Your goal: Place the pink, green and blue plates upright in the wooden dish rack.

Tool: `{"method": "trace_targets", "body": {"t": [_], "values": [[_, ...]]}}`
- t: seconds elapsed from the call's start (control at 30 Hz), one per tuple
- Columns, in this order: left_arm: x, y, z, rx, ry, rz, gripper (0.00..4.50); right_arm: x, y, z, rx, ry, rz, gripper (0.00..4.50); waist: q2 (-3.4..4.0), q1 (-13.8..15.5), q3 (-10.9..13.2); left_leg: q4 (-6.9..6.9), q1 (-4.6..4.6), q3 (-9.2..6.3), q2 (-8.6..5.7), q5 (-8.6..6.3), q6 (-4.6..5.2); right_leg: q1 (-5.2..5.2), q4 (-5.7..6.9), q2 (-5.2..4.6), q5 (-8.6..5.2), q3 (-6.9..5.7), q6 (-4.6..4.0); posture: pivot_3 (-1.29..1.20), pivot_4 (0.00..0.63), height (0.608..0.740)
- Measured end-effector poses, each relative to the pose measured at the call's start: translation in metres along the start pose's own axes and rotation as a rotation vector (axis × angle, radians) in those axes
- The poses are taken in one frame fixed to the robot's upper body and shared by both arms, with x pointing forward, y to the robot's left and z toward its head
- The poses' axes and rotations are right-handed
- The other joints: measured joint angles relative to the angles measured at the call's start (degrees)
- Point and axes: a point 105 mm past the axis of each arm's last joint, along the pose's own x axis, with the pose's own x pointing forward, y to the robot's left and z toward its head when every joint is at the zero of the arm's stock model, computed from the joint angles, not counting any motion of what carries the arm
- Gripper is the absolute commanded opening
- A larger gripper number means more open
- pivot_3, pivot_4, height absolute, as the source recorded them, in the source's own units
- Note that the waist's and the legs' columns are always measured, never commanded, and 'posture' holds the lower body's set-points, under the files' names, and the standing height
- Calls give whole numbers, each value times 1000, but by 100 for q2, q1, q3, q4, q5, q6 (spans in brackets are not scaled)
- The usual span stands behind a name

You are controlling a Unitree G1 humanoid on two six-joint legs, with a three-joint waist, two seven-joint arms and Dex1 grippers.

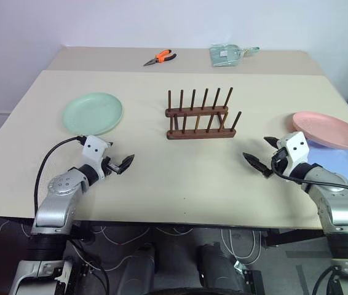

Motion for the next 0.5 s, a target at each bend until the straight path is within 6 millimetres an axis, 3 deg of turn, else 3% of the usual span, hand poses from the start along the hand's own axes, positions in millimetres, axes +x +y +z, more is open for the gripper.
{"method": "trace_targets", "body": {"t": [0.33,0.5], "values": [[12,0,-4,-13,16,-22,4500,8,5,5,-19,-18,13,4487,0,7,0,0,-1,0,-1,0,0,0,1,0,0,0,1,0,150,740],[42,-11,14,44,8,-193,4500,12,7,6,-10,-24,2,4487,-1,14,0,4,-1,0,-4,0,0,2,1,1,1,-2,2,0,150,740]]}}
